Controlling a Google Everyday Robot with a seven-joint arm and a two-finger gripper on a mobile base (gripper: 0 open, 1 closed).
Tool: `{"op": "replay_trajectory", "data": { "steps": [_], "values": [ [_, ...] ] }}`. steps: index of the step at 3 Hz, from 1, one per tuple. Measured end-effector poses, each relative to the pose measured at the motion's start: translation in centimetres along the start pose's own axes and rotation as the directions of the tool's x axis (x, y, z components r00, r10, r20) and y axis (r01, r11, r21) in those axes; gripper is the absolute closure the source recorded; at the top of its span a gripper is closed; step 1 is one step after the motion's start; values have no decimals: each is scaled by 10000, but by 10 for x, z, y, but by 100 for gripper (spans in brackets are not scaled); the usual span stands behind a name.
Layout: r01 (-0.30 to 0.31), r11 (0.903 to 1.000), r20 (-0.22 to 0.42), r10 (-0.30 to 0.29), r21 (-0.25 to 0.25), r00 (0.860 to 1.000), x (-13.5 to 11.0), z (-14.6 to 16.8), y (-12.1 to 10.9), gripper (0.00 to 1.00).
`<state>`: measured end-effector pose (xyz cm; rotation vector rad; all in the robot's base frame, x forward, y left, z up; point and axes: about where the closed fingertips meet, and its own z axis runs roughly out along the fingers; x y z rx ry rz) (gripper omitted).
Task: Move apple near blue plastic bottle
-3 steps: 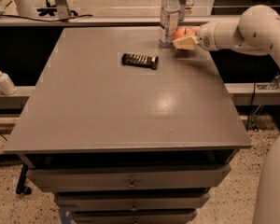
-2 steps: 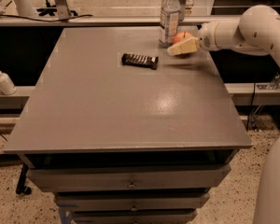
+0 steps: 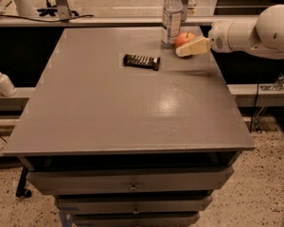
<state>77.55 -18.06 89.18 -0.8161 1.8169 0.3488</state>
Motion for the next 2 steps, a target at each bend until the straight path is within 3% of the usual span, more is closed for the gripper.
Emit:
{"op": "replay_trajectory", "data": {
  "steps": [1,2],
  "values": [
    [276,9993,323,-268,-259,9991,-10,-35,8,0],
    [829,9924,709,-766,-911,9945,-12,-74,20,0]
  ]
}}
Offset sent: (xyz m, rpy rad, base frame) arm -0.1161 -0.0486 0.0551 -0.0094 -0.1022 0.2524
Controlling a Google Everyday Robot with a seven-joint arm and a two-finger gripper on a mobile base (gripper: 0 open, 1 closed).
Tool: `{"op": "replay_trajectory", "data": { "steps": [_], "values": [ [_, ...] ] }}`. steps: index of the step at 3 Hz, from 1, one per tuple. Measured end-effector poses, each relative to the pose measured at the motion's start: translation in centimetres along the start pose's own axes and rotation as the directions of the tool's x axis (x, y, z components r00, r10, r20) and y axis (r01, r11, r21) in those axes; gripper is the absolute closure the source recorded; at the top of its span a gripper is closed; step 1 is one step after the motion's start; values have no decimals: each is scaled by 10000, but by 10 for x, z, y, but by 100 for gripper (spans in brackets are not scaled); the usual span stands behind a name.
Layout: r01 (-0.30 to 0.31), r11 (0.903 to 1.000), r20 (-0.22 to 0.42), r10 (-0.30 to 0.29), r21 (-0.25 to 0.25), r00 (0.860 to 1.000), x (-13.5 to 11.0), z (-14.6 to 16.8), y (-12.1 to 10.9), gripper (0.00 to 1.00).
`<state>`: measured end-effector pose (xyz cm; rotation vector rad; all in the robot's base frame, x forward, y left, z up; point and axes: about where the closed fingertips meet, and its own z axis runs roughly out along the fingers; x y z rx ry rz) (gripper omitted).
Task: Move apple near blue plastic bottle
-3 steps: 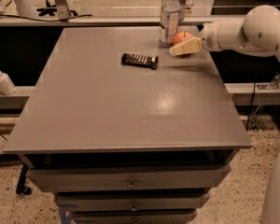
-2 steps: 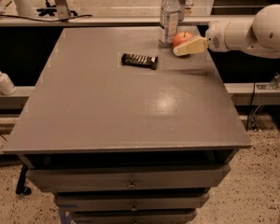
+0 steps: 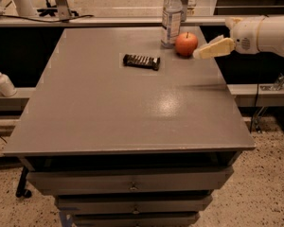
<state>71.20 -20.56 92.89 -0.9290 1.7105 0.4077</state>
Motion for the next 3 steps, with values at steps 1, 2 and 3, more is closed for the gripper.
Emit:
{"op": "replay_trajectory", "data": {
  "steps": [1,2,3],
  "values": [
    [695,9953,40,-694,-678,9976,3,-35,11,0],
    [1396,9829,18,-1404,-1200,9901,3,-70,23,0],
    [1447,9791,5,-1461,-1432,9893,4,-70,29,0]
  ]
}}
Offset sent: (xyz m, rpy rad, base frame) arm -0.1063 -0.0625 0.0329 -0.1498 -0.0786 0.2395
